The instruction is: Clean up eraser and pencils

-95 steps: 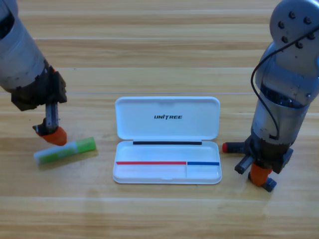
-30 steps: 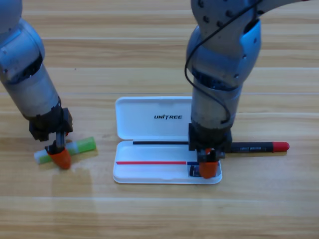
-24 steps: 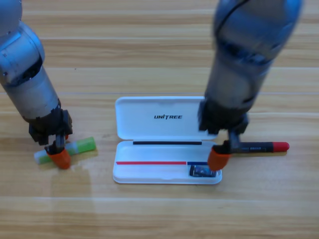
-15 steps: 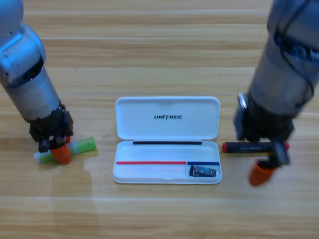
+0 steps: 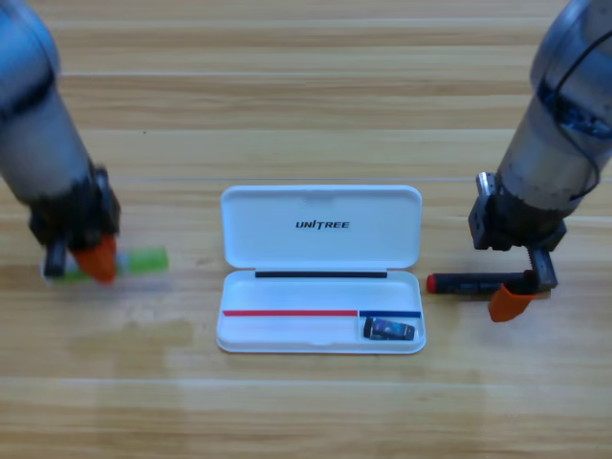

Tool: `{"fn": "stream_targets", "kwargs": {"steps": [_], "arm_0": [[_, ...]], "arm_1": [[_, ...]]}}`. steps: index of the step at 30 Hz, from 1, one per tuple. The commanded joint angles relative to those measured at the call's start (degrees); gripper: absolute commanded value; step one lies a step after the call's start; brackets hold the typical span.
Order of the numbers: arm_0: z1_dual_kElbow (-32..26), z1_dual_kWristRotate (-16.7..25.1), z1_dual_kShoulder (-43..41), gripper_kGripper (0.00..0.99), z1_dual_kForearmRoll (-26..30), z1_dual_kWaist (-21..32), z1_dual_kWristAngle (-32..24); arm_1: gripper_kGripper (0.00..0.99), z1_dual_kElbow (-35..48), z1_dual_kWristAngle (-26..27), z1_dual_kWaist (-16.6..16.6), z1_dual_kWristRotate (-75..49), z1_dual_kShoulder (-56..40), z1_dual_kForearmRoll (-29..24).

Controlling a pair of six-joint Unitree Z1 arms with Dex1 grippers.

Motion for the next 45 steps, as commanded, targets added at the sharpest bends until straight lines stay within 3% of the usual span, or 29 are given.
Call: {"fn": "stream_targets", "kwargs": {"steps": [1,8,14,17,22,26,36,45], "arm_0": [[-7.43,-1.20,-6.97,0.000,7.69,-3.01,0.27],[-12.61,-3.49,-5.30,0.000,10.67,-9.52,-2.01],[-14.98,-3.66,0.06,0.000,11.11,-12.33,-6.58],[-17.71,-4.10,3.23,0.000,12.61,-13.21,-8.52],[-25.53,-4.19,10.61,0.000,18.85,-14.09,-11.94],[-28.87,-4.19,14.21,0.000,20.61,-14.62,-12.74],[-30.63,-3.75,19.22,0.000,21.05,-14.79,-13.18],[-33.09,-4.28,22.03,0.000,21.05,-16.11,-12.56]], "arm_1": [[0.983,-2.26,-0.45,-3.85,-2.04,7.67,-1.14],[0.925,-4.73,-2.64,-4.64,-3.45,12.06,-1.14],[0.816,-4.46,-4.05,-5.17,-4.59,13.21,-0.96],[0.807,-4.20,-4.14,-5.17,-5.47,13.12,0.09],[0.437,-4.02,-2.38,-5.17,-8.02,13.03,2.82],[0.000,-4.02,-0.80,-5.17,-8.98,13.12,3.08],[0.000,-3.76,0.70,-5.08,-9.07,11.36,3.78],[0.000,-4.11,0.96,-4.11,-4.76,4.24,7.74]]}}
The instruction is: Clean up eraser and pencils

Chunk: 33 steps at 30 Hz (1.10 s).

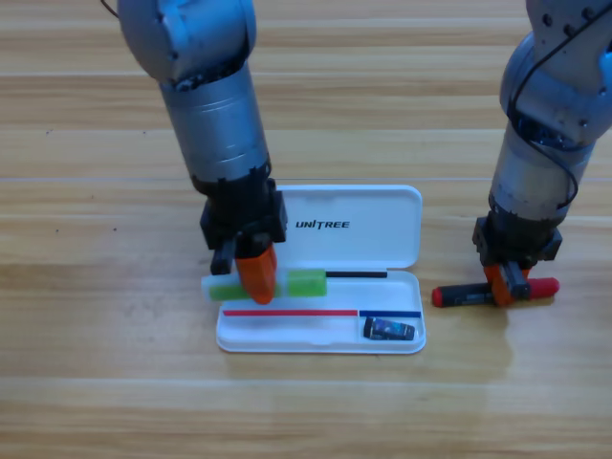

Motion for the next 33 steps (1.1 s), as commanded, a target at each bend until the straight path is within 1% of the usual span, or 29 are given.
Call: {"fn": "stream_targets", "kwargs": {"steps": [1,6,12,18,33], "arm_0": [[-1.39,-0.82,4.21,0.000,0.64,-2.62,-0.09],[-2.27,-1.17,5.26,0.000,0.64,-3.32,-0.18],[-3.24,-1.87,6.49,0.000,0.64,-4.11,-0.18],[-3.50,-2.13,7.02,0.000,0.64,-4.29,-0.09],[-2.89,-1.78,7.99,0.000,0.64,-4.29,0.17]], "arm_1": [[0.000,0.69,1.00,-0.06,4.03,-5.44,4.21],[0.000,0.25,1.00,1.52,7.98,-9.48,6.93],[0.000,0.61,1.71,3.10,9.39,-11.50,7.90],[0.000,0.52,1.97,3.71,9.83,-11.50,7.90],[0.000,-0.18,2.14,3.89,10.18,-11.24,7.90]]}}
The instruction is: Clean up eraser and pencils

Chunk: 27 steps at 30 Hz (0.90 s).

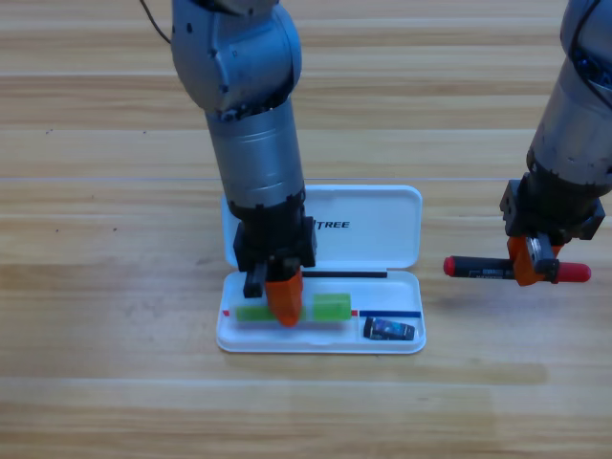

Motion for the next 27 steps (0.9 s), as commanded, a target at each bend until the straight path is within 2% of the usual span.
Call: {"fn": "stream_targets", "kwargs": {"steps": [1,26,27], "arm_0": [[0.28,-0.35,3.29,0.000,0.64,-1.44,0.16],[0.28,-0.52,4.09,0.000,0.55,-1.35,-0.01],[0.28,-0.52,4.09,0.025,0.55,-1.35,0.08]], "arm_1": [[0.000,-0.06,0.40,1.88,0.74,-0.85,1.01],[0.000,-1.11,0.40,2.32,0.92,0.21,1.01],[0.000,-1.11,0.31,2.32,0.92,0.21,1.01]]}}
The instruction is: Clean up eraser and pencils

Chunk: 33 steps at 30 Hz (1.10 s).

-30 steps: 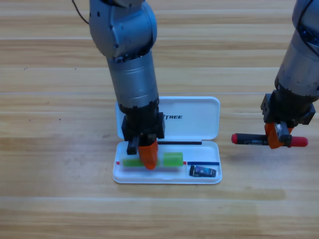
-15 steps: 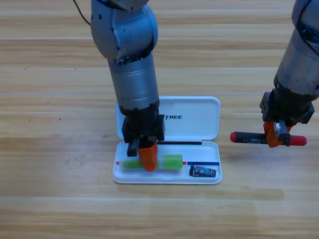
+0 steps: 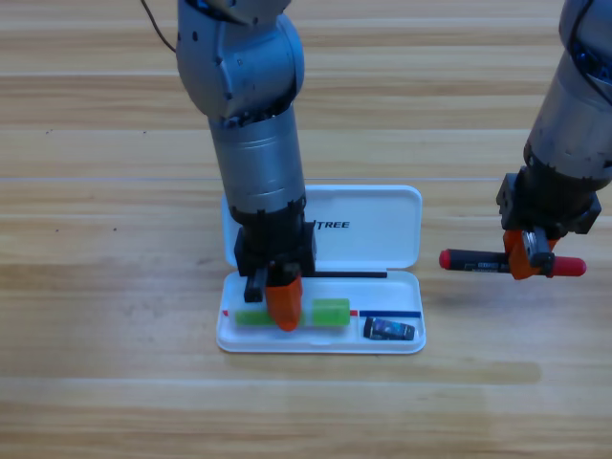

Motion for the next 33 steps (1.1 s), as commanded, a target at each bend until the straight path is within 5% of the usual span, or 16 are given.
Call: {"fn": "stream_targets", "kwargs": {"steps": [1,3,4,19,33], "arm_0": [[0.37,-0.70,3.23,0.290,0.55,-1.43,-0.02],[0.46,-0.79,3.23,0.887,0.55,-1.43,0.06],[0.46,-0.88,3.23,0.977,0.55,-1.43,0.06],[3.01,-1.75,-3.19,0.990,0.55,-1.43,0.59],[16.37,-5.01,-59.70,0.990,0.03,0.94,2.70]], "arm_1": [[0.000,-0.17,0.37,2.38,0.68,0.21,1.01],[0.000,-0.17,0.29,2.38,0.68,0.38,1.01],[0.000,-0.17,0.29,2.38,0.68,0.38,1.01],[0.000,-3.59,0.20,5.37,2.08,3.19,1.53],[0.000,-18.36,-0.77,10.99,5.60,16.55,3.55]]}}
